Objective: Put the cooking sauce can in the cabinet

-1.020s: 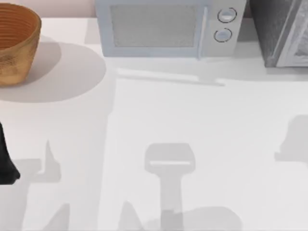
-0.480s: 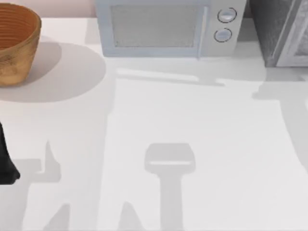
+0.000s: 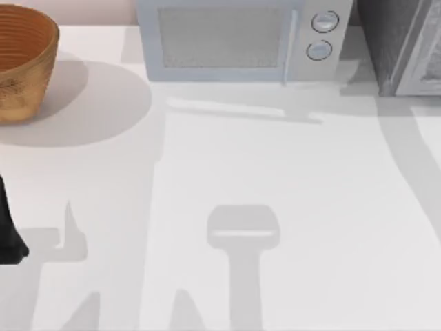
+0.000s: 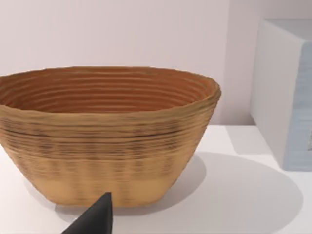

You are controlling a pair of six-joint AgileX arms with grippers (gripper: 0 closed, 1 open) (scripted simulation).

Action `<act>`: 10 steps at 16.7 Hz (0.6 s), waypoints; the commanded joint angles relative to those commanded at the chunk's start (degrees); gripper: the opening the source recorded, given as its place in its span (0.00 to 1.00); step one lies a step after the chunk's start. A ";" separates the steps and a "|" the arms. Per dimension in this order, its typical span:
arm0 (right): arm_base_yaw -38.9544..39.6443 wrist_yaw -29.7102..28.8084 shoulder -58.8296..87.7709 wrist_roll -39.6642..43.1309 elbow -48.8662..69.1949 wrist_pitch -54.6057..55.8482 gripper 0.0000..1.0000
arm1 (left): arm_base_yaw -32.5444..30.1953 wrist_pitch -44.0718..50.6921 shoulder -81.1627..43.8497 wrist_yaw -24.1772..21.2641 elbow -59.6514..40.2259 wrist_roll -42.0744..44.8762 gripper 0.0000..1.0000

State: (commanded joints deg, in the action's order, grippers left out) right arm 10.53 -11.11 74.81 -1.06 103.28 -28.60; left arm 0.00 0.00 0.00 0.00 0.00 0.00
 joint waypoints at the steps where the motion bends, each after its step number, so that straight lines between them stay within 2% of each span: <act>1: 0.24 -0.15 1.34 0.05 1.80 -0.51 0.00 | 0.00 0.00 0.00 0.00 0.00 0.00 1.00; 10: -0.34 0.32 4.46 -0.18 5.51 -0.06 0.00 | 0.00 0.00 0.00 0.00 0.00 0.00 1.00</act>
State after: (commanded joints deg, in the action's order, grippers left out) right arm 10.19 -10.80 79.27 -1.24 108.78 -28.66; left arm 0.00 0.00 0.00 0.00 0.00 0.00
